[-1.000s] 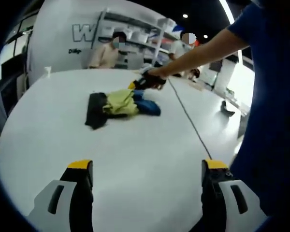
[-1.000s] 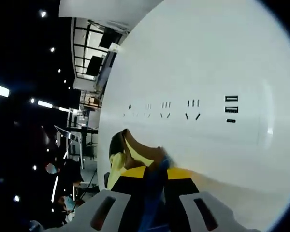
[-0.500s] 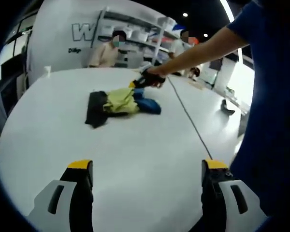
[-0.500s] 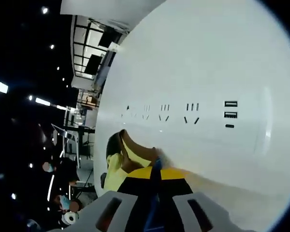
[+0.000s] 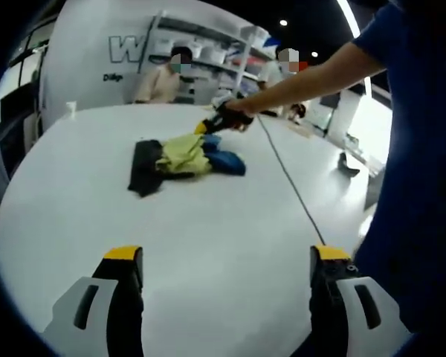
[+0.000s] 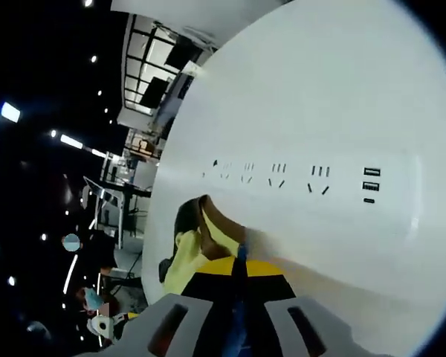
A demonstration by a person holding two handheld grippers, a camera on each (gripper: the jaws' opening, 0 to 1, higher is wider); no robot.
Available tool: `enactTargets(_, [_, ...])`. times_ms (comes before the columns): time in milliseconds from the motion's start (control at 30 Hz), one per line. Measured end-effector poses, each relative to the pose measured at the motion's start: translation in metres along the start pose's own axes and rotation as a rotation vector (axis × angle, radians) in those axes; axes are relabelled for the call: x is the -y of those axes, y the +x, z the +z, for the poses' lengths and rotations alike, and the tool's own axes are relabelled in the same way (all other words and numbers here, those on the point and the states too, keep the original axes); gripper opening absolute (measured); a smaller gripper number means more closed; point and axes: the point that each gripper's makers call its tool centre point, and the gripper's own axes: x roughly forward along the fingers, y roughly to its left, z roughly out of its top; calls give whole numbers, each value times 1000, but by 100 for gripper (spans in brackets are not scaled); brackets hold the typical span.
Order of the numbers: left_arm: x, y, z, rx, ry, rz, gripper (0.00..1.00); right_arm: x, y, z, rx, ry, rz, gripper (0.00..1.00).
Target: Fold the garment on the visible template until the final outline fits inside the template.
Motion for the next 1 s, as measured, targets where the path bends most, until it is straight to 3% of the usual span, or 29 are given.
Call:
enactTargets(200, [2, 3, 4, 11, 5, -16, 88, -16, -4, -5, -12, -29, 23, 0])
enactTargets(600, [2, 4, 6, 33, 17, -26, 88, -49, -9, -35, -81, -134, 32, 0])
enactTargets(1000, [4, 1, 10, 36, 30, -29, 87, -71, -17, -55, -98, -202, 49, 0])
